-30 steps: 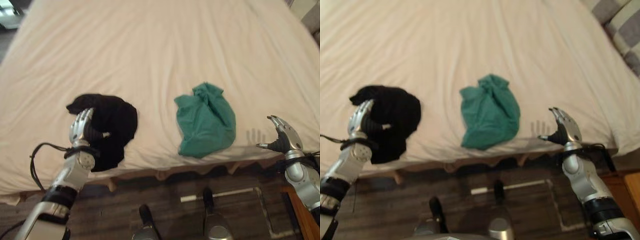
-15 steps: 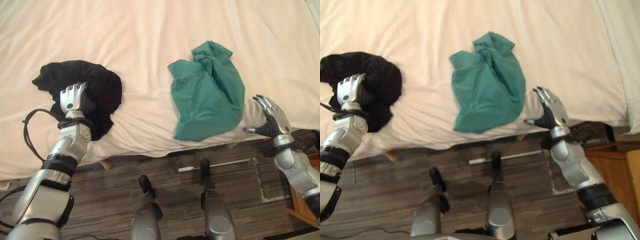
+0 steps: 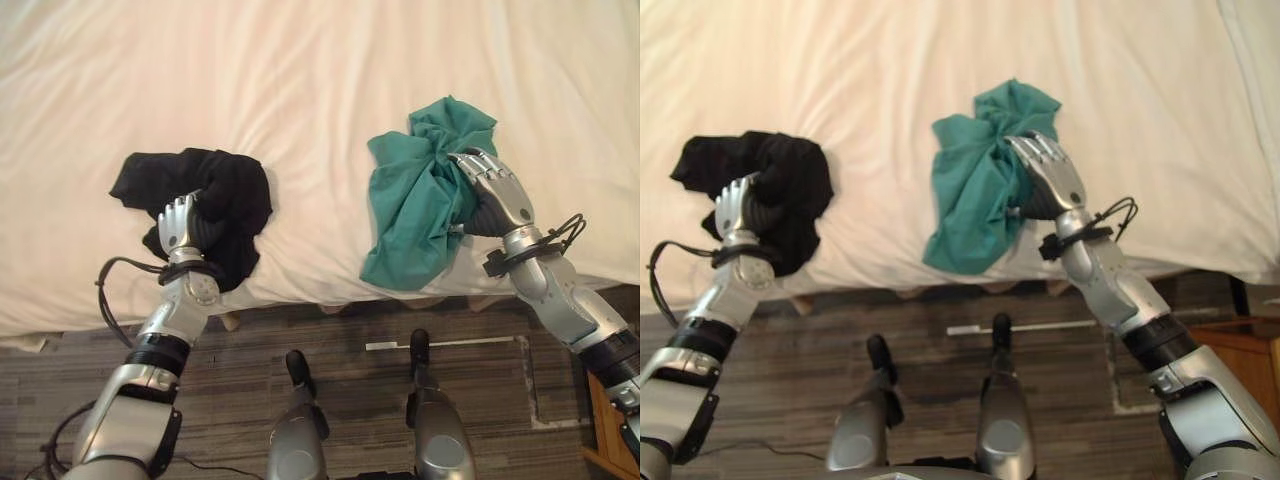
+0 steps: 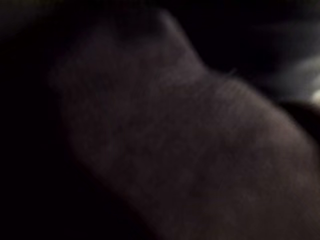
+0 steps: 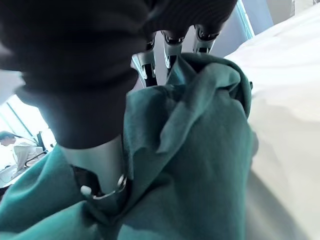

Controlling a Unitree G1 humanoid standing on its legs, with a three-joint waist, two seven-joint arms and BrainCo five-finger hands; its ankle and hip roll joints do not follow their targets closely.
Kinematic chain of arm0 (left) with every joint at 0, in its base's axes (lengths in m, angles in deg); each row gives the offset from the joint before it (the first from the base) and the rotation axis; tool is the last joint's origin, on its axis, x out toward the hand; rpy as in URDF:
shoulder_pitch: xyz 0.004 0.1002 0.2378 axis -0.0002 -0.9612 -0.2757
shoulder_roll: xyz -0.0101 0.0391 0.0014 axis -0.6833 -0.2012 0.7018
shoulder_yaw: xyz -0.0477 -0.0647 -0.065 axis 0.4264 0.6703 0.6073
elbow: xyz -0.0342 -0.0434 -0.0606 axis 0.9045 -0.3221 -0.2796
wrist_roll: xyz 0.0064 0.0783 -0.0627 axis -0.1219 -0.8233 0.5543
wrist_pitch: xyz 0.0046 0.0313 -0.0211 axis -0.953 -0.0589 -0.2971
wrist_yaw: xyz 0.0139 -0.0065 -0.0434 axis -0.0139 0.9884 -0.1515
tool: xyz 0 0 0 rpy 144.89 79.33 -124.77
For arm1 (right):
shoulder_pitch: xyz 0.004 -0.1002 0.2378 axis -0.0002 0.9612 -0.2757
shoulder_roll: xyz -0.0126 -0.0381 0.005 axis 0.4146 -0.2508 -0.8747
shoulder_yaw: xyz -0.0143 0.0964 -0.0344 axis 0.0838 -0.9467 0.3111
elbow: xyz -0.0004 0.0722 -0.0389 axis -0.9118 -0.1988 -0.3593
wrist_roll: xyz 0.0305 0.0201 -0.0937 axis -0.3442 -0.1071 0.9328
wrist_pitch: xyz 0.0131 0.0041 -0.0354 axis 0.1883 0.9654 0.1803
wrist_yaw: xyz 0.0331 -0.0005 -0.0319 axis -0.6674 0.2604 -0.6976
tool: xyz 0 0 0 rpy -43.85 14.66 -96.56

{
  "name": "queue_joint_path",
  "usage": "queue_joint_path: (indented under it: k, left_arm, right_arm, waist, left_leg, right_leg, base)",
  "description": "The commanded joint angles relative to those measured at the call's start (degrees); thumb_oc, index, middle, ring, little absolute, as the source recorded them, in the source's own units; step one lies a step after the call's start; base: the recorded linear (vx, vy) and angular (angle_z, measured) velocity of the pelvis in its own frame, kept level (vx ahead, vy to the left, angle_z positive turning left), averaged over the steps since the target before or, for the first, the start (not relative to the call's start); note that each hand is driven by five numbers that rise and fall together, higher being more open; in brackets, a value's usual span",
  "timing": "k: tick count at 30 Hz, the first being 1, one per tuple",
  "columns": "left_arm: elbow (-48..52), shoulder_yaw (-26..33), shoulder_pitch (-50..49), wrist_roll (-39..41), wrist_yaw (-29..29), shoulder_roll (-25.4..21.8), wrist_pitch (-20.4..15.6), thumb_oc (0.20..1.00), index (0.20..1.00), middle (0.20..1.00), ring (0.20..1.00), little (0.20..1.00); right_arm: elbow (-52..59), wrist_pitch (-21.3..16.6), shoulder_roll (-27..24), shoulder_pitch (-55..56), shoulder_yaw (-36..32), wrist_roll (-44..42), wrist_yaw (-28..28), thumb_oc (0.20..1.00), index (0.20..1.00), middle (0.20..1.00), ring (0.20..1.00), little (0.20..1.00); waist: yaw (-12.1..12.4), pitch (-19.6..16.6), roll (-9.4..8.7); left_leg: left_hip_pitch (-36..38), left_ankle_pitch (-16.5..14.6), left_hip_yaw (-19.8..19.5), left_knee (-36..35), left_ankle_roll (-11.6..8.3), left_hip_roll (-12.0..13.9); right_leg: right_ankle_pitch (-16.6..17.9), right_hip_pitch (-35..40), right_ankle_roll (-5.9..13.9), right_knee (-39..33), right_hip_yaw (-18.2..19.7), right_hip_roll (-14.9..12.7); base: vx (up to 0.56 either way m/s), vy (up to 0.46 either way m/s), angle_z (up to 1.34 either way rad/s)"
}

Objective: Tidy up the quilt and then pick up the clothes from the bed and put them into the laundry hamper.

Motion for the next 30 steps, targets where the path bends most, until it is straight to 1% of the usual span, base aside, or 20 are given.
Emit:
queue_joint_path:
  k: [1, 2, 4, 5, 6, 8, 11, 16, 17, 19, 21, 22, 23, 24, 25, 26, 27, 28, 29, 30]
  left_arm:
    - [-2.4, -3.6, -19.6, 11.9, -4.9, 5.8, -0.4, 0.200, 0.200, 0.200, 0.200, 0.200]
    - [0.0, -2.9, -20.4, 14.5, -5.4, 6.3, -1.1, 0.200, 0.200, 0.200, 0.200, 0.200]
    - [2.8, -2.1, -20.3, 17.9, -6.2, 7.1, -2.1, 0.200, 0.200, 0.200, 0.200, 0.200]
    - [2.9, -2.0, -20.4, 18.0, -6.3, 7.0, -2.1, 0.200, 0.200, 0.200, 0.200, 0.200]
    - [2.5, -2.4, -19.0, 19.6, -7.5, 7.9, -2.7, 0.200, 0.200, 0.200, 0.200, 0.200]
    - [0.6, -3.2, -18.2, 18.6, -8.6, 8.5, -2.3, 0.200, 0.200, 0.200, 0.200, 0.200]
    - [0.1, -2.6, -19.7, 17.6, -10.1, 8.1, -1.8, 0.200, 0.200, 0.200, 0.200, 0.200]
    - [0.7, 1.9, -25.0, 18.4, -11.4, 7.4, -1.4, 0.200, 0.200, 0.200, 0.200, 0.200]
    - [0.7, 1.9, -25.0, 18.4, -11.4, 7.4, -1.4, 0.200, 0.200, 0.200, 0.200, 0.200]
    - [-0.3, 4.6, -28.0, 21.0, -12.3, 8.5, -0.7, 0.200, 0.200, 0.200, 0.200, 0.200]
    - [-0.4, 5.3, -28.4, 22.4, -12.1, 9.1, -0.8, 0.200, 0.200, 0.200, 0.200, 0.200]
    - [-1.0, 5.8, -28.1, 25.8, -11.5, 9.9, -1.7, 0.200, 0.200, 0.200, 0.200, 0.200]
    - [-1.0, 5.8, -28.1, 25.8, -11.5, 9.9, -1.7, 0.200, 0.200, 0.200, 0.200, 0.200]
    - [0.9, 5.5, -28.1, 29.8, -11.4, 10.5, -2.9, 0.200, 0.200, 0.200, 0.200, 0.200]
    - [2.0, 6.0, -28.1, 31.9, -10.7, 11.1, -3.9, 0.200, 0.200, 0.200, 0.200, 0.200]
    - [3.1, 6.1, -28.5, 33.1, -9.6, 12.5, -4.8, 0.200, 0.200, 0.200, 0.200, 0.200]
    - [7.4, 5.6, -29.1, 36.8, -8.4, 14.8, -6.3, 0.200, 0.200, 0.200, 0.200, 0.200]
    - [9.1, 6.0, -29.9, 38.0, -8.1, 15.7, -6.9, 0.200, 0.200, 0.200, 0.200, 0.200]
    - [9.1, 6.0, -29.9, 37.9, -8.1, 15.7, -6.9, 0.200, 0.200, 0.200, 0.200, 0.200]
    - [11.6, 5.3, -29.3, 40.0, -7.0, 16.8, -7.5, 0.200, 0.200, 0.200, 0.200, 0.200]
  right_arm:
    - [-7.4, 0.3, 2.9, -4.1, 2.3, -3.9, -2.8, 1.000, 1.000, 1.000, 1.000, 1.000]
    - [-10.6, 0.2, 4.0, -4.2, 3.5, -4.8, -3.8, 1.000, 1.000, 1.000, 1.000, 1.000]
    - [-16.8, 0.9, 6.0, -3.6, 5.5, -6.4, -6.5, 0.598, 0.598, 0.598, 0.598, 0.598]
    - [-17.2, 0.7, 6.2, -3.9, 5.7, -6.5, -6.4, 0.338, 0.338, 0.338, 0.338, 0.338]
    - [-25.3, 1.2, 8.9, -3.4, 8.8, -5.0, -9.9, 0.200, 0.200, 0.200, 0.200, 0.200]
    - [-29.3, 1.5, 11.3, -1.8, 10.1, -3.5, -12.4, 0.200, 0.200, 0.200, 0.200, 0.200]
    - [-29.3, 1.6, 14.0, 4.1, 9.2, -2.7, -14.4, 0.200, 0.200, 0.200, 0.200, 0.200]
    - [-21.8, 0.0, 17.9, 22.5, -1.6, -17.8, -16.8, 0.200, 0.200, 0.200, 0.200, 0.200]
    - [-21.7, 0.0, 17.9, 22.6, -1.6, -17.8, -16.8, 0.200, 0.200, 0.200, 0.200, 0.200]
    - [-12.1, -1.5, 18.6, 28.2, -4.1, -23.2, -19.8, 0.200, 0.200, 0.200, 0.200, 0.200]
    - [-7.9, -2.1, 18.8, 29.9, -4.4, -26.0, -21.0, 0.200, 0.200, 0.200, 0.200, 0.200]
    - [-2.2, -3.8, 19.4, 30.9, -5.1, -31.8, -22.2, 0.200, 0.200, 0.200, 0.200, 0.200]
    - [-2.2, -3.8, 19.4, 30.9, -5.1, -31.8, -22.2, 0.200, 0.200, 0.200, 0.200, 0.200]
    - [2.7, -5.1, 19.8, 32.1, -5.6, -34.9, -22.4, 0.200, 0.200, 0.200, 0.200, 0.200]
    - [3.8, -5.5, 20.1, 31.2, -5.1, -36.4, -22.7, 0.200, 0.200, 0.200, 0.200, 0.200]
    - [4.2, -6.4, 20.5, 30.4, -4.1, -37.3, -22.0, 0.200, 0.200, 0.200, 0.200, 0.200]
    - [5.1, -7.6, 20.1, 29.1, -4.4, -36.6, -19.8, 0.200, 0.200, 0.200, 0.200, 0.200]
    - [4.4, -7.1, 19.8, 28.0, -4.4, -34.5, -18.3, 0.200, 0.200, 0.200, 0.200, 0.200]
    - [4.3, -7.2, 19.8, 27.9, -4.4, -34.5, -18.3, 0.200, 0.200, 0.200, 0.200, 0.200]
    - [4.1, -6.8, 18.5, 25.6, -5.6, -31.0, -14.7, 0.200, 0.200, 0.200, 0.200, 0.200]
  waist:
    - [4.4, 1.0, -2.68]
    - [4.7, 0.8, -2.50]
    - [5.4, 0.5, -2.03]
    - [5.3, 0.5, -2.05]
    - [6.1, -0.1, -1.56]
    - [6.5, -1.4, -1.63]
    - [6.5, -2.9, -2.04]
    - [4.5, -5.7, -4.36]
    - [4.5, -5.8, -4.37]
    - [3.8, -6.4, -4.94]
    - [3.6, -6.4, -5.10]
    - [3.2, -6.1, -5.03]
    - [3.2, -6.2, -5.03]
    - [2.2, -6.2, -4.27]
    - [3.1, -6.5, -4.14]
    - [3.9, -6.5, -4.11]
    - [5.4, -6.4, -3.31]
    - [6.5, -6.2, -2.77]
    - [6.4, -6.3, -2.72]
    - [9.6, -5.5, -1.52]
  left_leg:
    - [-1.0, -2.2, -2.0, -0.2, -2.30, 2.4]
    - [-1.4, -1.9, -2.4, -0.3, -2.17, 2.2]
    - [-1.2, -1.9, -2.9, -0.2, -2.08, 1.8]
    - [-1.3, -1.9, -3.0, -0.2, -2.08, 1.8]
    - [-0.7, -2.6, -3.7, 0.2, -1.97, 1.4]
    - [-0.1, -3.1, -4.1, 0.4, -1.71, 0.8]
    - [1.1, -4.2, -4.4, 0.8, -1.12, -0.1]
    - [4.3, -5.6, -3.7, 0.8, 0.13, -1.6]
    - [4.2, -5.6, -3.7, 0.8, 0.13, -1.6]
    - [6.5, -6.5, -3.4, 0.0, 0.62, -1.3]
    - [6.9, -6.2, -3.5, 0.0, 0.85, -1.4]
    - [6.5, -6.1, -4.6, 0.0, 1.03, -1.5]
    - [6.5, -6.1, -4.6, 0.0, 1.04, -1.5]
    - [5.4, -5.8, -8.0, 0.4, 2.11, -2.4]
    - [4.6, -5.6, -8.7, 0.5, 2.30, -2.8]
    - [3.3, -5.2, -10.3, 0.7, 2.48, -3.5]
    - [1.0, -4.3, -13.7, 0.9, 2.41, -4.4]
    - [0.1, -4.1, -15.5, 1.0, 2.06, -4.9]
    - [-0.1, -3.9, -15.6, 0.9, 2.05, -4.8]
    - [-3.8, -1.9, -17.7, 1.8, -0.17, -4.6]
  right_leg:
    - [-5.9, -4.7, 2.67, 7.0, -2.8, -3.0]
    - [-5.6, -4.7, 2.56, 6.8, -3.1, -3.0]
    - [-5.7, -3.9, 2.53, 6.8, -3.6, -3.3]
    - [-5.7, -3.9, 2.53, 6.7, -3.7, -3.3]
    - [-6.4, -2.3, 2.60, 6.8, -4.5, -3.7]
    - [-6.4, -1.1, 2.59, 6.5, -5.2, -4.3]
    - [-6.4, 0.5, 2.70, 6.4, -5.5, -4.9]
    - [-5.9, 2.5, 3.43, 6.4, -4.6, -5.4]
    - [-5.9, 2.4, 3.43, 6.4, -4.6, -5.4]
    - [-6.6, 2.1, 3.84, 9.8, -3.0, -5.1]
    - [-6.6, 1.6, 3.76, 11.0, -2.2, -4.9]
    - [-7.8, 1.4, 3.78, 12.0, 0.9, -3.1]
    - [-7.8, 1.4, 3.78, 12.0, 0.9, -3.1]
    - [-11.8, 1.0, 2.81, 12.3, 10.4, 3.0]
    - [-11.5, 1.1, 1.79, 11.0, 11.3, 3.4]
    - [-11.7, 2.1, 0.89, 9.8, 10.1, 3.2]
    - [-12.5, 3.5, 0.11, 7.8, 7.6, 2.7]
    - [-13.1, 4.4, 0.15, 7.4, 5.4, 2.3]
    - [-12.8, 4.2, 0.13, 7.2, 5.3, 2.3]
    - [-13.7, 6.0, 0.42, 6.6, -1.0, 0.8]
  base:
    - [-0.01, -0.009, 0.13]
    - [0.00, -0.008, 0.14]
    - [-0.01, -0.011, 0.14]
    - [-0.01, 0.003, 0.24]
    - [-0.01, 0.015, 0.26]
    - [0.01, 0.042, 0.32]
    - [0.04, 0.069, 0.25]
    - [0.04, 0.080, 0.06]
    - [0.02, 0.094, -0.03]
    - [0.02, 0.089, 0.00]
    - [-0.01, 0.023, -0.09]
    - [0.00, -0.004, -0.12]
    - [-0.04, -0.021, 0.01]
    - [-0.04, 0.002, 0.72]
    - [-0.05, -0.048, 1.05]
    - [-0.08, -0.150, 1.01]
    - [-0.08, -0.220, 0.78]
    - [-0.08, -0.170, 0.83]
    - [-0.11, -0.255, 1.42]
    - [-0.19, -0.225, 1.76]
